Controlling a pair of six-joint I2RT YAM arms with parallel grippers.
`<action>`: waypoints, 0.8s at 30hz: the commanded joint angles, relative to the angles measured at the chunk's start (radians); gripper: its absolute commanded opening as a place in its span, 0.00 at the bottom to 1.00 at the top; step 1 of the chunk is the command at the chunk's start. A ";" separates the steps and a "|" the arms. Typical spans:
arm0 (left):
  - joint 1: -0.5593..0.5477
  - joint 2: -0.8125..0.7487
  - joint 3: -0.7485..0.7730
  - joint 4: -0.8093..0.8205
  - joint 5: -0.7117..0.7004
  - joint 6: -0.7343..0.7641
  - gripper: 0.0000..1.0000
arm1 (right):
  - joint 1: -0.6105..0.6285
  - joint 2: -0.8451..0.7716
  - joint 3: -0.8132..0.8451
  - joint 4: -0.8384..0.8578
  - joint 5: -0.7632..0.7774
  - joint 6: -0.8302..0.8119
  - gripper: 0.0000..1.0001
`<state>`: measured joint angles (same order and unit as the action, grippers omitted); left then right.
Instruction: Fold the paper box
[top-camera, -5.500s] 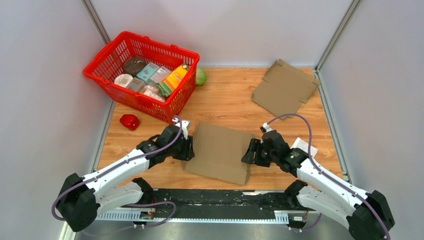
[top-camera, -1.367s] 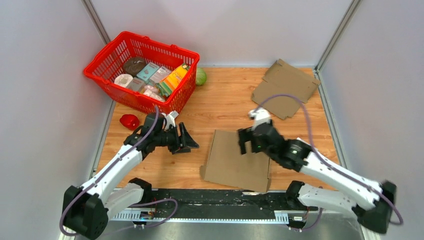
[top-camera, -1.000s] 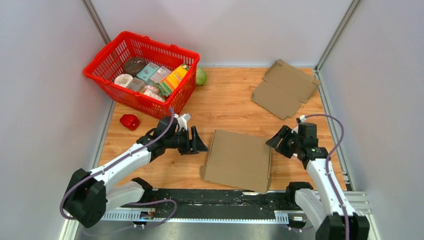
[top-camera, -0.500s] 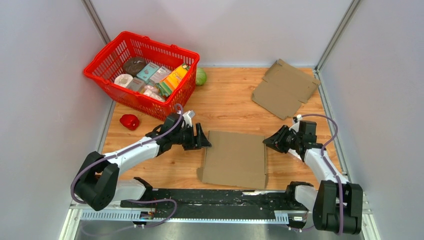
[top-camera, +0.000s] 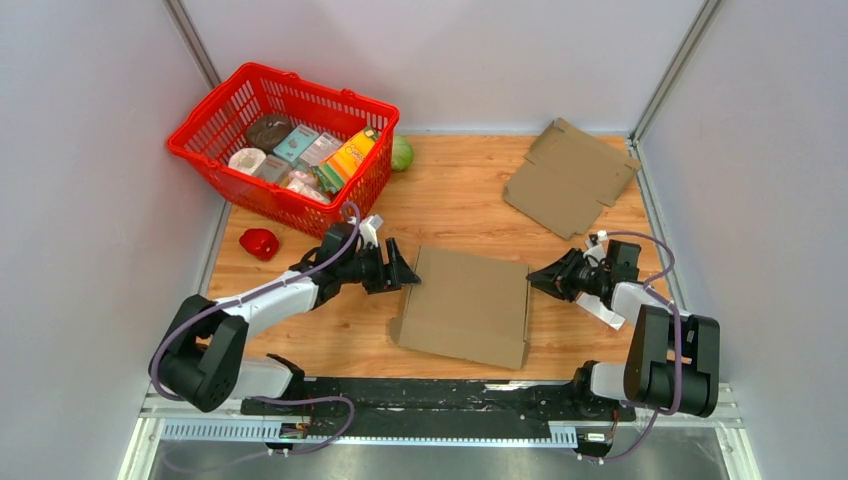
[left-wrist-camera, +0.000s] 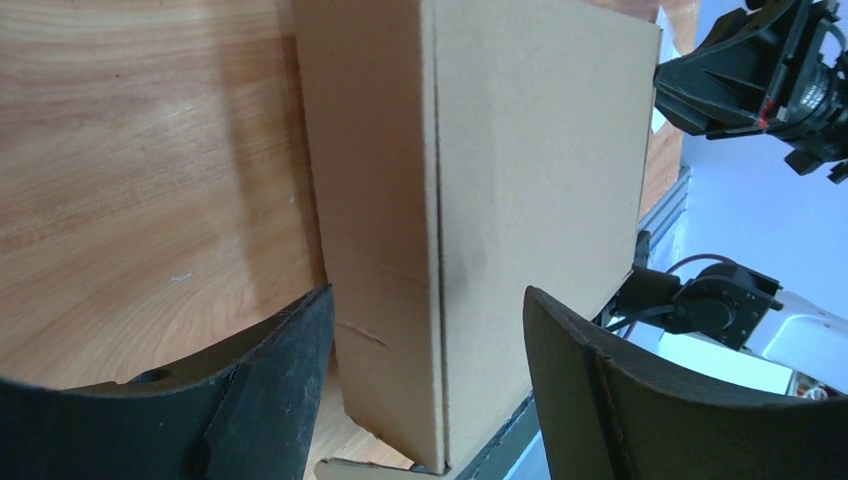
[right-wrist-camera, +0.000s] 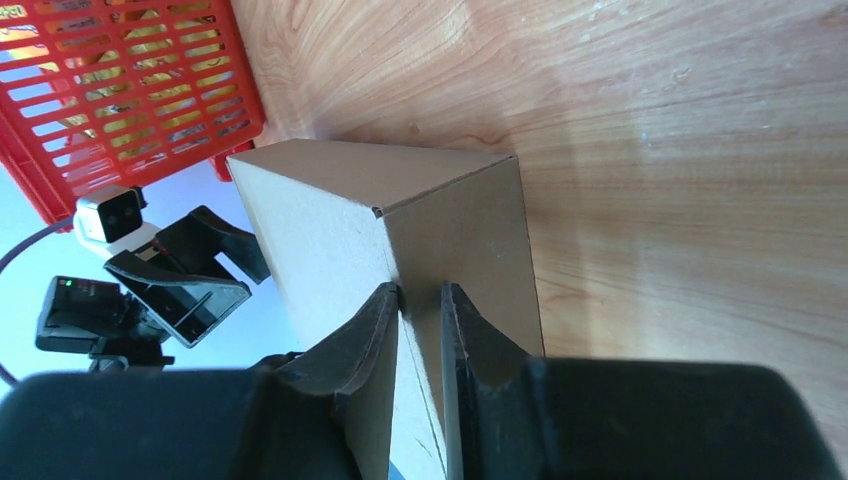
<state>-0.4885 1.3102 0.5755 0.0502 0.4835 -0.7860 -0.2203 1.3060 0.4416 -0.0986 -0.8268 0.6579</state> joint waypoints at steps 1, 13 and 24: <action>0.010 0.011 -0.011 0.118 0.053 -0.032 0.77 | -0.039 0.050 0.000 0.017 0.110 -0.041 0.22; 0.070 0.061 0.026 0.080 0.170 0.016 0.78 | -0.073 0.064 -0.003 0.000 0.135 -0.072 0.22; 0.064 0.199 0.024 0.417 0.398 -0.148 0.78 | -0.079 0.072 -0.003 0.007 0.134 -0.080 0.20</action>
<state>-0.4229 1.4956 0.5827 0.2596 0.7799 -0.8516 -0.2855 1.3426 0.4458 -0.0849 -0.8707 0.6376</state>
